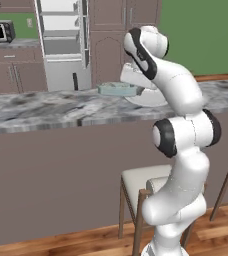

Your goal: Place two dumplings into each of the tupperware containers and then place the containers in the fridge.

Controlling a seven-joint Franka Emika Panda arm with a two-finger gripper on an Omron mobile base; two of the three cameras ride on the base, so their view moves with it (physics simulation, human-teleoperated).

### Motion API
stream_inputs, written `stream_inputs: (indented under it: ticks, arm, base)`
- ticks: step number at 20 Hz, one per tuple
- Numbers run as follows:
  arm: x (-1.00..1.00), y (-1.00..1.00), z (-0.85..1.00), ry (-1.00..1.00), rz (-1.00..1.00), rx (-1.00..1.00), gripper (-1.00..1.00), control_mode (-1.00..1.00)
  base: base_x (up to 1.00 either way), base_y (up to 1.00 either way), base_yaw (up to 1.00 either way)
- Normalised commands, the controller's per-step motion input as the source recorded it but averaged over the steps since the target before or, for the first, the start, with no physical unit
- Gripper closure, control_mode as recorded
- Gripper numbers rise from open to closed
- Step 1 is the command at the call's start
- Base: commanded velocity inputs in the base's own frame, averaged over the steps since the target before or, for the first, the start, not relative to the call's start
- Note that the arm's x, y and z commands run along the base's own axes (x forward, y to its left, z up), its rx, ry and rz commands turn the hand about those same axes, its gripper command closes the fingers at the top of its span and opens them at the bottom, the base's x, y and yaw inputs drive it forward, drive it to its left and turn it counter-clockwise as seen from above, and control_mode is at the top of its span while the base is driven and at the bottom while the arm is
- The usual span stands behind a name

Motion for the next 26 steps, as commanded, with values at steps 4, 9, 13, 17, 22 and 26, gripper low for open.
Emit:
stream_inputs:
  ticks: [4, 9, 13, 17, 22, 26]
  arm:
    - [-1.00, 0.00, 0.03, -0.28, -0.32, 0.01, 1.00, -1.00]
    - [-1.00, 0.00, 0.18, -0.13, -0.22, 0.00, 1.00, -1.00]
    - [-1.00, 0.00, 0.25, 0.00, -0.15, 0.00, 1.00, -1.00]
    - [-1.00, 0.07, 0.42, 0.01, -0.08, 0.00, 1.00, -1.00]
    - [-1.00, 0.00, 0.48, 0.07, -0.05, 0.00, 1.00, -1.00]
    - [-0.95, 0.00, 0.09, 0.06, -0.04, 0.00, 1.00, -1.00]
  base:
    - [0.00, 0.00, 0.00]
    - [0.00, 0.00, 0.00]
    - [0.00, 0.00, 0.00]
    - [0.00, 0.00, 0.00]
    - [0.00, 0.00, 0.00]
    - [0.00, 0.00, 0.00]
